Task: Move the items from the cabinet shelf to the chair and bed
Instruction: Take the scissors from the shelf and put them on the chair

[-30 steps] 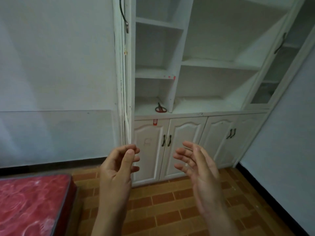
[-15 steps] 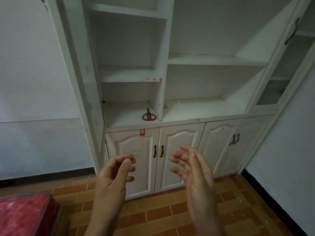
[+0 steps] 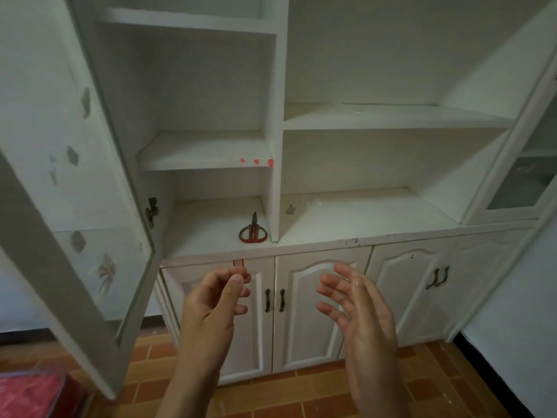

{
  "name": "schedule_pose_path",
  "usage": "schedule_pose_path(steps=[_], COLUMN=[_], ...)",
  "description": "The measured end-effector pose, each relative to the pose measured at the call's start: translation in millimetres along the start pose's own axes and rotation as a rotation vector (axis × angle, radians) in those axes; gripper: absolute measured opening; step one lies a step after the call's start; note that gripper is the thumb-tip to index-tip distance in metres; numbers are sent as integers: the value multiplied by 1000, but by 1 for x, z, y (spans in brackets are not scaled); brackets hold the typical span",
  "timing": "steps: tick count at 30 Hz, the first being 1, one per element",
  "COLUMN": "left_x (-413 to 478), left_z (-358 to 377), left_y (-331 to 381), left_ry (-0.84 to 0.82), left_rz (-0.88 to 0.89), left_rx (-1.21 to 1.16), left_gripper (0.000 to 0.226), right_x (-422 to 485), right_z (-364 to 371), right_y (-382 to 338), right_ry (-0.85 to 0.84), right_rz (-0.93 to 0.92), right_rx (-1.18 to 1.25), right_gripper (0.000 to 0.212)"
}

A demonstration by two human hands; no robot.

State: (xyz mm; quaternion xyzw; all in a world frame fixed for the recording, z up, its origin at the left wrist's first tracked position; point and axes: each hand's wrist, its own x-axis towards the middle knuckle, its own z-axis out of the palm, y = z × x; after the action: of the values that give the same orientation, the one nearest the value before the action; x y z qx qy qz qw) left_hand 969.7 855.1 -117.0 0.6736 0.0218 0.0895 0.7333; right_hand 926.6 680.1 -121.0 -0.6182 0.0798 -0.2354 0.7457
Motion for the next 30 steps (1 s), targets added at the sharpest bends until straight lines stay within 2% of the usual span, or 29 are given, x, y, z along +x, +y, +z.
schedule_pose_path(steps=[6,8,16,24,30], left_x=[67,98,210,274,315], left_z=[14,16,1,18,43], left_y=[-20,-23,-38,-90,-112], left_ry=[-17,-23,102,89,154], left_rz=[-33,-35,-18,-151,-212], left_rx=[-22,-46,-61,38,67], left_gripper=[17,17,16,18,19], right_x=[61,90,187,249,295], right_z=[23,35,95,127,144], right_y=[30,37,71,131,178], right_ry=[20,30,1,-67,-157], right_rz=[37,36,87,200,347], right_rx=[-57,-81,-159,-157,-157], right_gripper=[40,30,29,28,22])
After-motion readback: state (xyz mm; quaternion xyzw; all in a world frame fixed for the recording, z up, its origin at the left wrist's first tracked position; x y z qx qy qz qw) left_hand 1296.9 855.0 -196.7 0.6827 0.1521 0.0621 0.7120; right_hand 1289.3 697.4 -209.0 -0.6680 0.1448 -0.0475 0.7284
